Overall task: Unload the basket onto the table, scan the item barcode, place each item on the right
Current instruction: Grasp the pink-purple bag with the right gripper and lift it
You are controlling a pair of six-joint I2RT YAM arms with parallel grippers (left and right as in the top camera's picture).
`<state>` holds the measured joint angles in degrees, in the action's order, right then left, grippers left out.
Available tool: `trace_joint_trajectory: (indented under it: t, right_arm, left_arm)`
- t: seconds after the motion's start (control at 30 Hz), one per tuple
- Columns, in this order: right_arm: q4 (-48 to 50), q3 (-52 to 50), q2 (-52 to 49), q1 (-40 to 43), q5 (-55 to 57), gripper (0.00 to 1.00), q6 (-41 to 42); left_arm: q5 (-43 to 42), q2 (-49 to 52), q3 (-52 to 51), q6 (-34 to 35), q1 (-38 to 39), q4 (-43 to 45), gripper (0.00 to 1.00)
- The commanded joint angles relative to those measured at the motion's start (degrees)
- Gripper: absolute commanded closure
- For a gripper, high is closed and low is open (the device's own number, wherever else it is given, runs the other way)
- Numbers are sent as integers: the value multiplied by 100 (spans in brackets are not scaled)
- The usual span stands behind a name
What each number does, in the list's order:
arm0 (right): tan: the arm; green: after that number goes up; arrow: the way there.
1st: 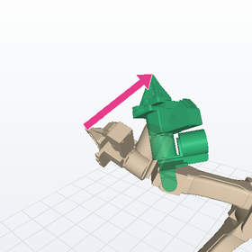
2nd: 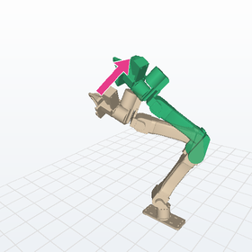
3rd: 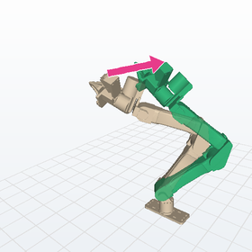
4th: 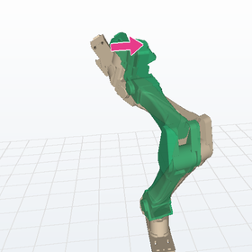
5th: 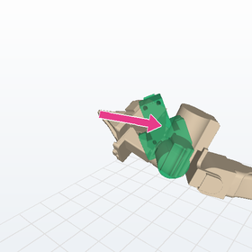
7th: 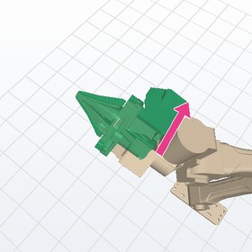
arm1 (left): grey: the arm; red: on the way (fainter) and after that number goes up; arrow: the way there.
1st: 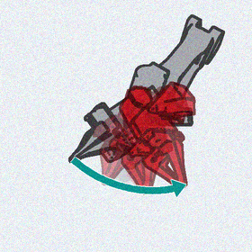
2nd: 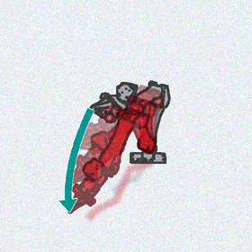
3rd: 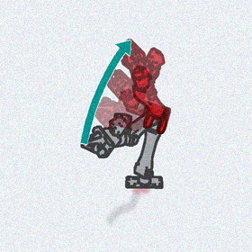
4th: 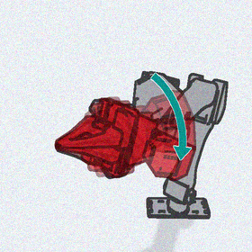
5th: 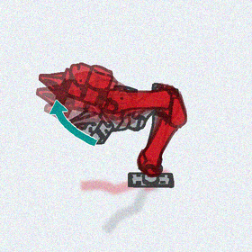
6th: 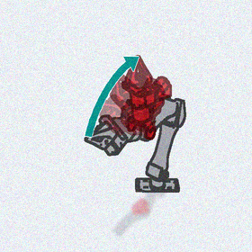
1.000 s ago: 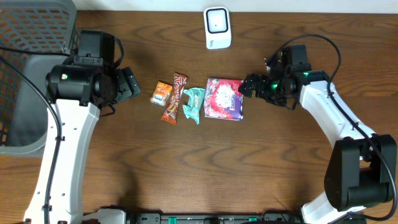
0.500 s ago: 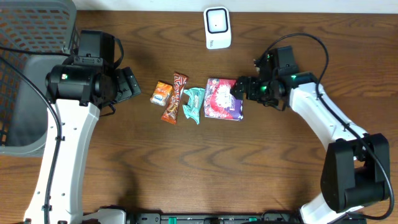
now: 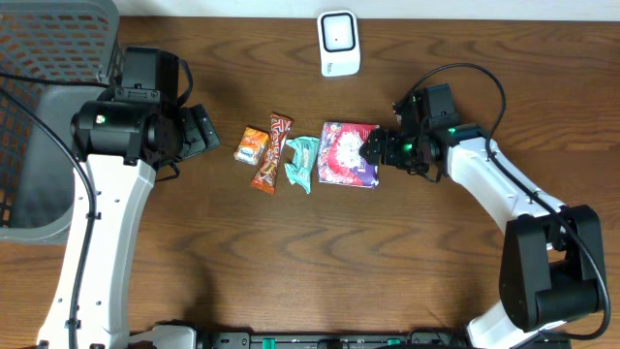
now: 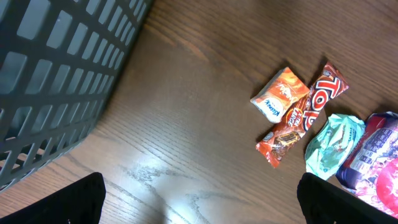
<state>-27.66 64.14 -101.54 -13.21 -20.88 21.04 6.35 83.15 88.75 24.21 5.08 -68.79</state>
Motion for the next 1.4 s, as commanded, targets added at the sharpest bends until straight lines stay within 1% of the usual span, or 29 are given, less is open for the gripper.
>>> trace_joint_trajectory:
  t: [0.0, 0.17, 0.43, 0.57, 0.77, 0.8, 0.83, 0.9, 0.93, 0.97, 1.0, 1.1, 1.2, 1.23, 1.27, 1.37]
  right_arm:
    - [323, -262, -81, -35, -146, 13, 42]
    - [931, -586, -81, -35, -326, 14, 319]
    - [1582, -1130, -81, -39, -337, 24, 684]
    - [2144, -1504, -81, -39, -557, 22, 872]
    - [2396, -1742, -81, -111, -645, 29, 890]
    - [2409, -1768, -81, -133, -645, 35, 892]
    - [2406, -1777, -81, -153, -640, 43, 890]
    - [2413, -1775, -81, -170, -647, 72, 892]
    - [2426, -1759, -79, -166, -662, 91, 894]
    - [2422, -1716, -68, -138, -739, 99, 892]
    - [2417, -1672, -61, -111, -809, 99, 890]
    - [2085, -1357, 26, -39, -855, 99, 719]
    - [1126, -769, 133, -37, -457, 99, 278]
    - [704, -529, 166, -55, -184, 99, 160]
    - [133, -184, 208, -87, 271, 99, 22]
    - [-1102, 643, 271, -223, 1526, 99, -164]
  left_arm:
    - [33, 15, 20, 55, -4, -17, 2]
    - [33, 15, 20, 55, -2, -17, 2]
    - [33, 15, 20, 55, -4, -17, 2]
    - [33, 15, 20, 55, -4, -17, 2]
    - [33, 15, 20, 55, -4, -17, 2]
    - [33, 15, 20, 55, -4, -17, 2]
    - [33, 15, 20, 55, -4, -17, 2]
    - [33, 15, 20, 55, -4, -17, 2]
    - [33, 15, 20, 55, -4, -17, 2]
    - [33, 15, 20, 55, -4, -17, 2]
    - [33, 15, 20, 55, -4, -17, 2]
    - [33, 15, 20, 55, -4, -17, 2]
    - [33, 15, 20, 55, -4, -17, 2]
    - [33, 15, 20, 55, -4, -17, 2]
    - [33, 15, 20, 55, -4, -17, 2]
    - [33, 15, 20, 55, -4, -17, 2]
